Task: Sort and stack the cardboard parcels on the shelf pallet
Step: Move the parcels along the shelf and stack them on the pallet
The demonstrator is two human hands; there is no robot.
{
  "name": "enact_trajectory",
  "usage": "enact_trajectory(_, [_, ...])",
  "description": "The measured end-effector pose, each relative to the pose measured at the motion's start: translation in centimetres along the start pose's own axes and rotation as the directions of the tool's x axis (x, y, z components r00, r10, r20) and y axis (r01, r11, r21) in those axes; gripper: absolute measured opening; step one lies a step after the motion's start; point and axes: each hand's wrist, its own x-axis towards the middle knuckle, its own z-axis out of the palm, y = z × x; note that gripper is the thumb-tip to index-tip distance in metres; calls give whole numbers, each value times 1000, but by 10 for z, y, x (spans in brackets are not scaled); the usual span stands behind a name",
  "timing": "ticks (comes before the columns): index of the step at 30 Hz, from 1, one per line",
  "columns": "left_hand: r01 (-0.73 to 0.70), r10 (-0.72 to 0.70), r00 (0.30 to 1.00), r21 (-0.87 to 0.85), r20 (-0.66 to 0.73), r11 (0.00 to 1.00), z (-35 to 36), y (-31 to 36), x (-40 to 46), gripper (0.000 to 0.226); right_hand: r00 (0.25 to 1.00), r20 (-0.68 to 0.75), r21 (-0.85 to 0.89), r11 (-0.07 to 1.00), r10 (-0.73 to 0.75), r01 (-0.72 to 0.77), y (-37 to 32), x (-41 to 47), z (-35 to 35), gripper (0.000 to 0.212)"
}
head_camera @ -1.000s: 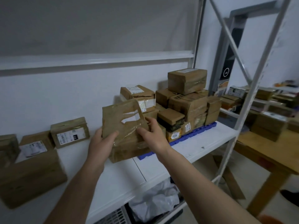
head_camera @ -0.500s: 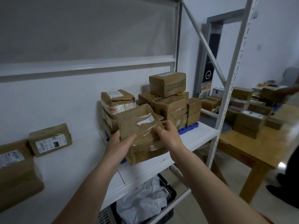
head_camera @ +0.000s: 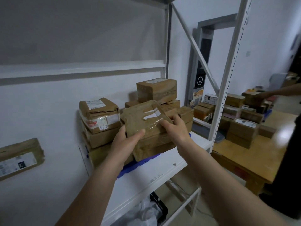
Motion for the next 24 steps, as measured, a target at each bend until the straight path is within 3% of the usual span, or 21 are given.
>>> enact_trajectory(4, [-27, 28, 999, -3, 34, 1000, 8, 15, 22, 67, 1000, -11, -9, 1000, -16, 16, -5, 28, -4, 33])
enact_trajectory(9, [-90, 90, 996, 30, 29, 995, 6, 18, 55, 82, 999, 7, 61, 997, -39, 38, -11, 64, 0, 31])
enact_trajectory(16, [-116, 117, 993, 98, -4, 988, -5, 26, 110, 97, 997, 33, -6, 997, -74, 74, -35, 119, 10, 29])
enact_trajectory(24, [-287, 320, 944, 280, -81, 916, -47, 89, 178, 70, 972, 84, 51, 975, -221, 217, -95, 186, 26, 39])
